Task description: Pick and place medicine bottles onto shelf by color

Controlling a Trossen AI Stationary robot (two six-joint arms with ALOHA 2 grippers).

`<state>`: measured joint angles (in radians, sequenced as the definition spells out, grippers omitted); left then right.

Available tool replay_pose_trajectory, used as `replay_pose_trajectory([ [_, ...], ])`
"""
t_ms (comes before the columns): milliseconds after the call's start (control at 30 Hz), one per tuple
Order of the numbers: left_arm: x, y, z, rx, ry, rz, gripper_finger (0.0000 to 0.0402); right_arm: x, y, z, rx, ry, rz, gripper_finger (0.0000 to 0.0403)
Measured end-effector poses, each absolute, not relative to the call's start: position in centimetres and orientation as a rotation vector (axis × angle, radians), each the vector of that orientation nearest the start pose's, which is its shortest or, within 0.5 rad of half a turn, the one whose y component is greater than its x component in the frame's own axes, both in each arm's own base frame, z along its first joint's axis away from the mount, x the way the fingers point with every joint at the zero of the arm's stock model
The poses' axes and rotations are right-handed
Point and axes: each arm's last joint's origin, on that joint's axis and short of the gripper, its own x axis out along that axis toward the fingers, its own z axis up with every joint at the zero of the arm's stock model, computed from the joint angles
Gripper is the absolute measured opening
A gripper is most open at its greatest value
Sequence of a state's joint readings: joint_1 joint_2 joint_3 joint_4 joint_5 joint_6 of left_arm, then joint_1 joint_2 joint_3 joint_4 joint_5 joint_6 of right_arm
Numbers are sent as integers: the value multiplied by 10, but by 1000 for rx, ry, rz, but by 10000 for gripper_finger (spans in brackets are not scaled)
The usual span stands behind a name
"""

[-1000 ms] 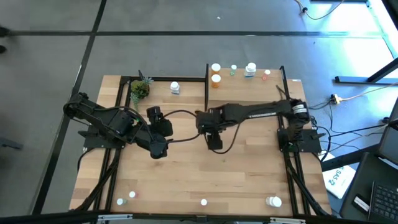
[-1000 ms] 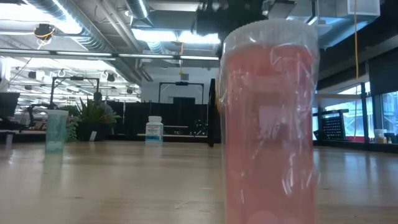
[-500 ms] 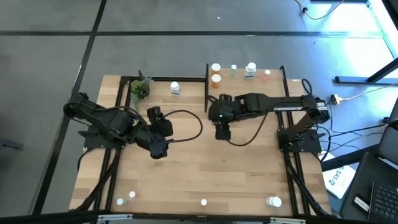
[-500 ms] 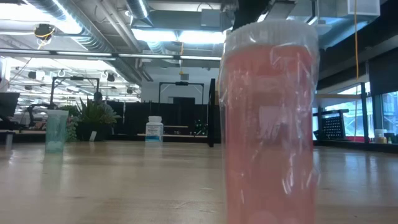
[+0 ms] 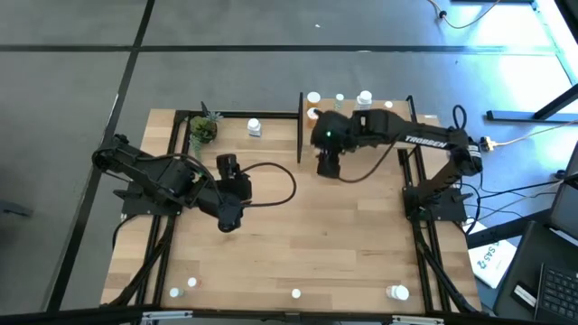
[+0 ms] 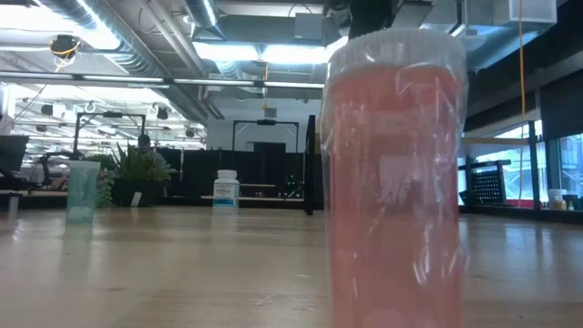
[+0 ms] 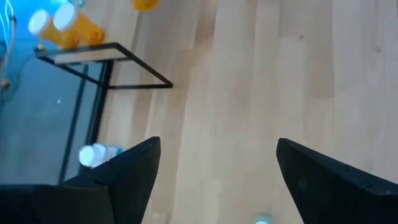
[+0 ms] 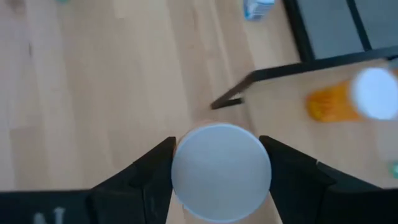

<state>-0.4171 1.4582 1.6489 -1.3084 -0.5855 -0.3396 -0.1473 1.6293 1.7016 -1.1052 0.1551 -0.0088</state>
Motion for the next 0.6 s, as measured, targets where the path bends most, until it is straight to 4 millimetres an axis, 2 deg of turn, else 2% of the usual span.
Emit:
replay_pose_trajectory([
  [267, 245, -91, 389, 250, 926, 294, 315, 317, -80, 394, 42, 935, -283, 220],
  [433, 248, -86, 390, 202, 906, 327, 315, 317, -85, 393, 53, 961, -289, 220],
  [600, 251, -77, 390, 171, 907, 380, 315, 326, -91, 381, 60, 1006, -298, 220],
])
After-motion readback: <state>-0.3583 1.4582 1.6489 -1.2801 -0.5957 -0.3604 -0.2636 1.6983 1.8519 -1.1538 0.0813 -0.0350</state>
